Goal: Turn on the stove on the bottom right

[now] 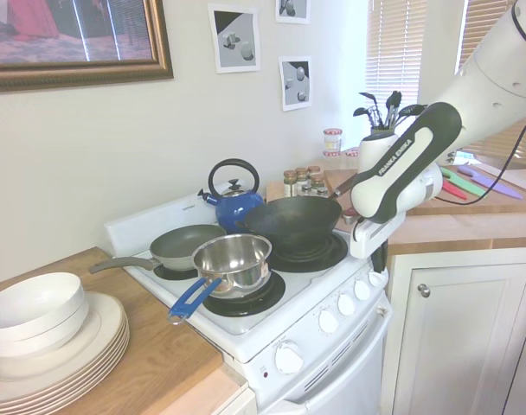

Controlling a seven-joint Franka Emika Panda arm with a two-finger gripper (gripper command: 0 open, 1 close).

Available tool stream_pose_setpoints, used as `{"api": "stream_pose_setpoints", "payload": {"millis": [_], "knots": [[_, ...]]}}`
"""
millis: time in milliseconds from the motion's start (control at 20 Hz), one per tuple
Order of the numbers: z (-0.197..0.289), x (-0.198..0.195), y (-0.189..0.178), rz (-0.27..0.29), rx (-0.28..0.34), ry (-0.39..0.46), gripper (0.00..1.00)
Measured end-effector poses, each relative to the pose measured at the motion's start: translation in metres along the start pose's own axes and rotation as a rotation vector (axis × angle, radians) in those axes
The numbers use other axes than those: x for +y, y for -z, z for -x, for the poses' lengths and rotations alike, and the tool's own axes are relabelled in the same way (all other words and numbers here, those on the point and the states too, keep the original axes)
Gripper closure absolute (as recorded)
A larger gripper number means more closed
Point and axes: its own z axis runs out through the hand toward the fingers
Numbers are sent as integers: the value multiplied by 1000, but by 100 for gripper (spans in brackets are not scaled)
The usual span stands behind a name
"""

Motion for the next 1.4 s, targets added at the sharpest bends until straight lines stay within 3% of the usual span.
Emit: {"api": "stream_pose_setpoints", "payload": {"millis": [550,900,1400], "knots": [[15,-17,-18,9,-37,4,100],[13,-10,-26,-17,-67,-39,100],[10,-1,-48,6,-91,-44,100]]}}
